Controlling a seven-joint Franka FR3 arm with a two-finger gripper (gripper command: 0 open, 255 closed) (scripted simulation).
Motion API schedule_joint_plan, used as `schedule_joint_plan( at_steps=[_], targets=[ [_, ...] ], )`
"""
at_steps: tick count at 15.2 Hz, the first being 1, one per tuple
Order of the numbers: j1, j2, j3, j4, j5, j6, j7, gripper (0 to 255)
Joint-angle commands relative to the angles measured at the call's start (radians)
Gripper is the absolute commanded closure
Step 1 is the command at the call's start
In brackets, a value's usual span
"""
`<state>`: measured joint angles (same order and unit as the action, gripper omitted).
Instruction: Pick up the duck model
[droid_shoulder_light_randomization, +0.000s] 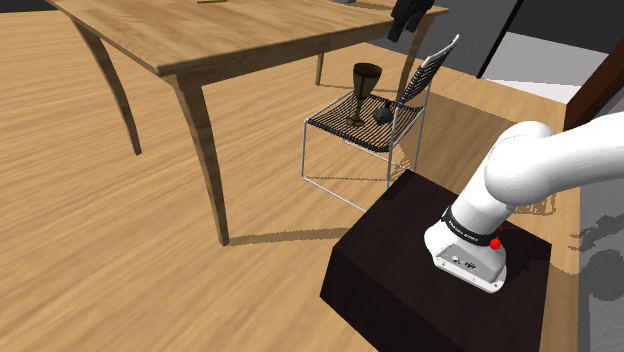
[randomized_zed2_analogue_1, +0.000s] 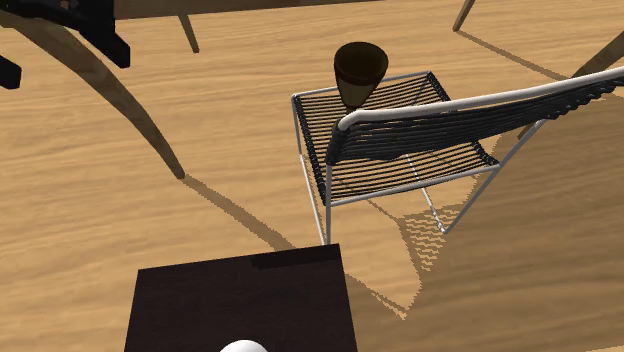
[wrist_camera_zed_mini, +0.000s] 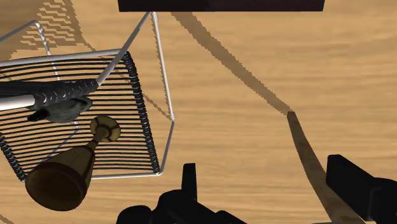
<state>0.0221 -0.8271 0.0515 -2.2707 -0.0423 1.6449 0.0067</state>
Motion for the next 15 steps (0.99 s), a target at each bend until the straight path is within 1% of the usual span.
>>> schedule_joint_plan(
  at_steps=[1, 8, 15],
  targets=[
    [0.0, 0.0, 0.0, 0.0, 0.0, 0.0, 0.0, 0],
    [-0.086, 0.18, -0.035, -0.015, -0.024, 0.147, 0.097, 0],
    [-0.164, 0.376, -0.077, 0.006, -0.043, 0.274, 0.192, 0]
  ],
)
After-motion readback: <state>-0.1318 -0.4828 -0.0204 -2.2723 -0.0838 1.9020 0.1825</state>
